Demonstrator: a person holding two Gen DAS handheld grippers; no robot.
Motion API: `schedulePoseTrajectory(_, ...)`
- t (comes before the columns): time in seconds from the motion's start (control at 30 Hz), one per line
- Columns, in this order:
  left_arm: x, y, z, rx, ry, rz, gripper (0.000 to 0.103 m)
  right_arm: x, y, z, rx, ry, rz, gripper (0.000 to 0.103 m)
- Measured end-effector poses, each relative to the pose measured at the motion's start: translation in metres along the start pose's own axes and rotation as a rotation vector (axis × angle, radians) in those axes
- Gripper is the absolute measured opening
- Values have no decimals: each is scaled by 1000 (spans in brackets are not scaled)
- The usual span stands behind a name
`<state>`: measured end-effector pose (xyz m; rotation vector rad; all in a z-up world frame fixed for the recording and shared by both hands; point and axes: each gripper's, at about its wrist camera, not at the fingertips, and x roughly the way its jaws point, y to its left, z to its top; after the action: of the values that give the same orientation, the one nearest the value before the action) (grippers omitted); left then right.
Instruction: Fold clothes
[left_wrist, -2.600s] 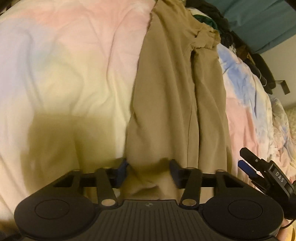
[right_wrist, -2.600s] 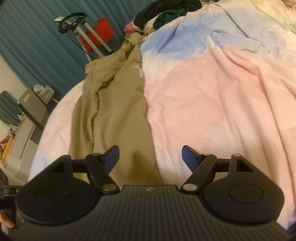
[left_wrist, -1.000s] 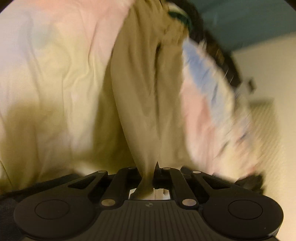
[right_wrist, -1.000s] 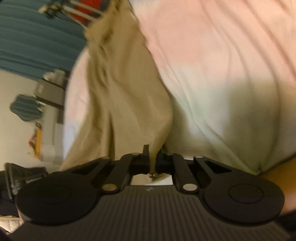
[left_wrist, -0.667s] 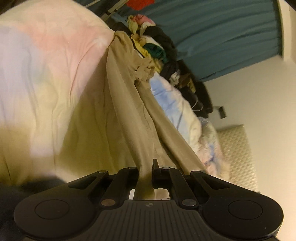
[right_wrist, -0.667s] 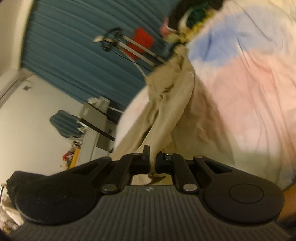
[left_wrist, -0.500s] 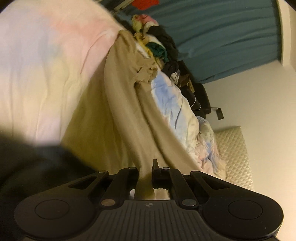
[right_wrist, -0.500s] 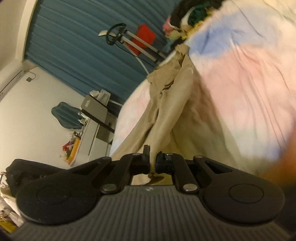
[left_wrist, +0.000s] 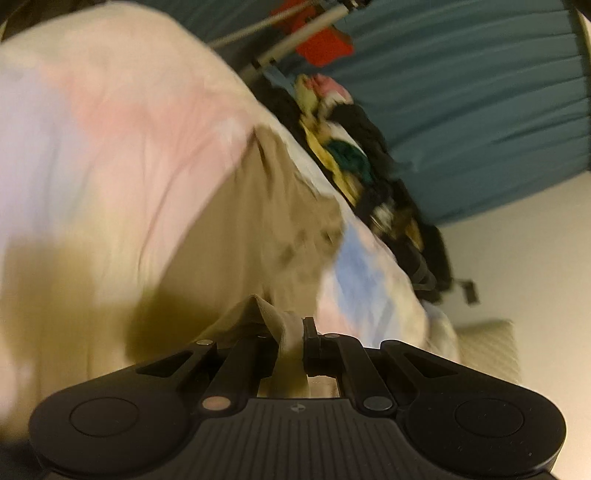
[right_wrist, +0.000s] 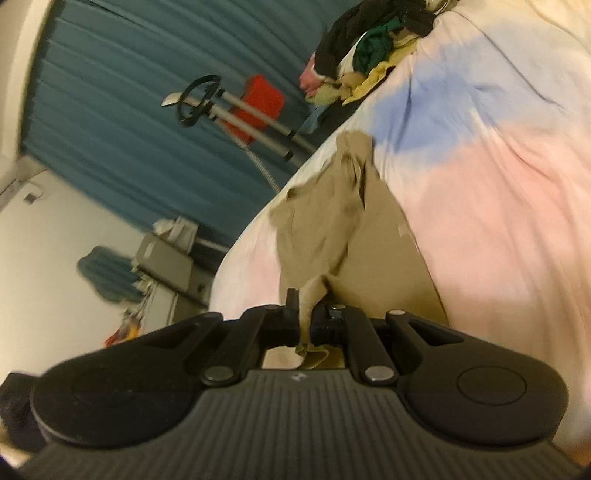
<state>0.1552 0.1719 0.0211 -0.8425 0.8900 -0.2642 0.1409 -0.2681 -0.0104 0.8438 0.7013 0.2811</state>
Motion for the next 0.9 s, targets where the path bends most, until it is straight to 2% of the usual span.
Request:
schedulePoseTrajectory(0.17,67,-9,37,87,-93,71,5,83,-8,38,-14,-26,-89,8)
schedulePoseTrajectory(0.27,92,-8,45,192,-156,112,5,108,-21,39,-51,-49,-103,8)
schedulePoseTrajectory(0.37,120,-2,46,261,-200,117,5,130,-34,37,-93,-74,-115,8)
schedulePoseTrajectory(0.53,174,9,45,333,-196,180,5,168,-54,36,-161,-107,-141,8)
schedulePoseTrajectory(0.63,203,11,44,406,-149,254,5,192,-55,37,-209,-66,-207,8)
schedulePoseTrajectory(0.73,215,14,43,426,-124,276,7,204,-55,32,-264,-40,-254,8)
schedulePoseTrajectory(0.83,208,10,39,454,-130,286,7,205,-49,28,-313,-45,-280,8)
schedulePoseTrajectory(0.87,202,7,36,468,-136,290,10,202,-46,28,-325,-50,-286,9)
schedulePoseTrajectory(0.9,197,4,33,482,-142,293,21,199,-42,28,-336,-54,-292,10)
